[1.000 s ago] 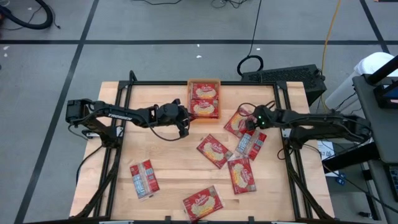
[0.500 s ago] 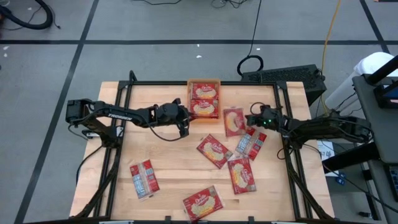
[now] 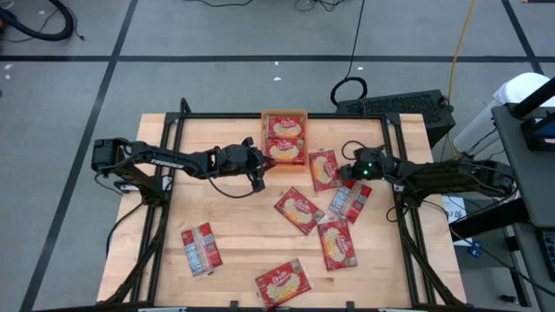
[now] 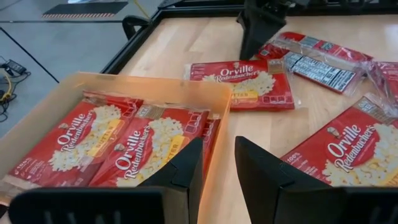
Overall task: Sort popcorn bags into baskets
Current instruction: Put the red popcorn bag into the orange bin
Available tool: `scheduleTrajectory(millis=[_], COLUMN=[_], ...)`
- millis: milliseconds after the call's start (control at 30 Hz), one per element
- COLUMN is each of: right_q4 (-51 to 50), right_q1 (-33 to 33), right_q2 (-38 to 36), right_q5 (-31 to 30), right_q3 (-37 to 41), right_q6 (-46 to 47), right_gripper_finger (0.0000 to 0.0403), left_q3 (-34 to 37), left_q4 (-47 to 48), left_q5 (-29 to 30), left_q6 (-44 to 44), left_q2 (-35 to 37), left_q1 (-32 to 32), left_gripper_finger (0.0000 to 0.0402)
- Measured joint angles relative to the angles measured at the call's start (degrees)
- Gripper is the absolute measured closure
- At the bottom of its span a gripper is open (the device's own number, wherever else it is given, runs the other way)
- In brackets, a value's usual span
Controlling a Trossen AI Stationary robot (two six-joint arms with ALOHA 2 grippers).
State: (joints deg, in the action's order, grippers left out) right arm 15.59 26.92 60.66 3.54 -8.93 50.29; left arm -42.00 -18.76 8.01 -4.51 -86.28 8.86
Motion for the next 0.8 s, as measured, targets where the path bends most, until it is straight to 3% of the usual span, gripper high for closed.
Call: scheduleTrajectory(millis=[267, 467, 600, 800], right_q4=[-10.4, -7.0, -0.1, 5.9], right_q1=[0.0, 0.0, 0.0, 0.0], right_q2=[0.1, 4.4, 8.0, 12.1], right_q5=[6.7, 4.5, 4.3, 2.5], right_q3=[-4.7, -4.4, -4.3, -4.3], right_q6=[-1.3, -2.9, -5.1, -8.7], right_gripper_finger=[0.0214, 0.0208, 0.0248, 0.038], left_q3=[0.0, 0.0, 0.0, 0.0], left_q4=[-0.9, -1.3, -1.3, -1.3], left_q5=[0.0, 0.0, 0.0, 0.0], left_q6=[-0.5, -2.3, -2.7, -2.6], left_q2=[0.0, 0.0, 0.0, 0.0], left_q1=[0.0, 0.0, 0.0, 0.0], left_gripper_finger=[0.0304, 0.0304, 0.0304, 0.0304])
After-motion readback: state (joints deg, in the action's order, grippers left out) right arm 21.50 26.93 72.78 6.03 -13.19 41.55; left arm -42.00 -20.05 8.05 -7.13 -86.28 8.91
